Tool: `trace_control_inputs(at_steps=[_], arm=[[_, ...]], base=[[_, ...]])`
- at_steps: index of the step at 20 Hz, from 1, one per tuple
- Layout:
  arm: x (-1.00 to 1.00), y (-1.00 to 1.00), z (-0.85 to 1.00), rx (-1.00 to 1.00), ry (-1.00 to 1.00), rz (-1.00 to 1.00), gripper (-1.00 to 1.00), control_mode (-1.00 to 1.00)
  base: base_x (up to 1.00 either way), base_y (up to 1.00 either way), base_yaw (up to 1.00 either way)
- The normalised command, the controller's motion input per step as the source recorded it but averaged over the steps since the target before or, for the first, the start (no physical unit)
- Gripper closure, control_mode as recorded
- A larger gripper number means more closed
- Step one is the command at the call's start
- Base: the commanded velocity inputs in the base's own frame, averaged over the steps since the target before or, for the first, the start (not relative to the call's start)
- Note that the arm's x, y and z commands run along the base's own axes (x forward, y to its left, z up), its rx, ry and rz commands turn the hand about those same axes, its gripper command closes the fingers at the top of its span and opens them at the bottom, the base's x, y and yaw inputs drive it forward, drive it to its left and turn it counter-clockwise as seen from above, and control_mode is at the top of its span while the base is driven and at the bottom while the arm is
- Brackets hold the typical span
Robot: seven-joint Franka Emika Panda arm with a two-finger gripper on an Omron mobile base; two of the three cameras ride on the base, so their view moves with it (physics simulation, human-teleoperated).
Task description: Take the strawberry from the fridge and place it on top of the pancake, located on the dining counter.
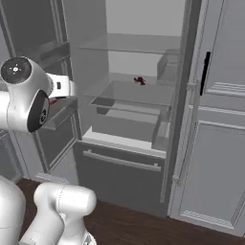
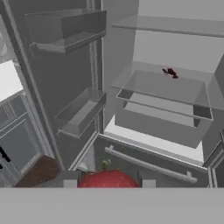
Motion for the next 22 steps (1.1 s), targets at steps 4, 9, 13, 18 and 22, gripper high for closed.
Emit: trace_control_inputs(at_steps=[4,9,13,18,22], arm=[[0.0,0.0,0.0,0.0,0.0,0.0,1.0,1.0],[0.0,0.0,0.0,0.0,0.0,0.0,1.0,1.0],[0.0,0.0,0.0,0.0,0.0,0.0,1.0,1.0],[0.0,0.0,0.0,0.0,0.0,0.0,1.0,1.0],[0.0,0.0,0.0,0.0,0.0,0.0,1.0,1.0]], base=[[-1.0,-0.01,0.37],[-1.0,0.0,0.43],[-0.94,0.0,0.48],[-0.94,0.0,0.49],[-0.92,0.01,0.54]])
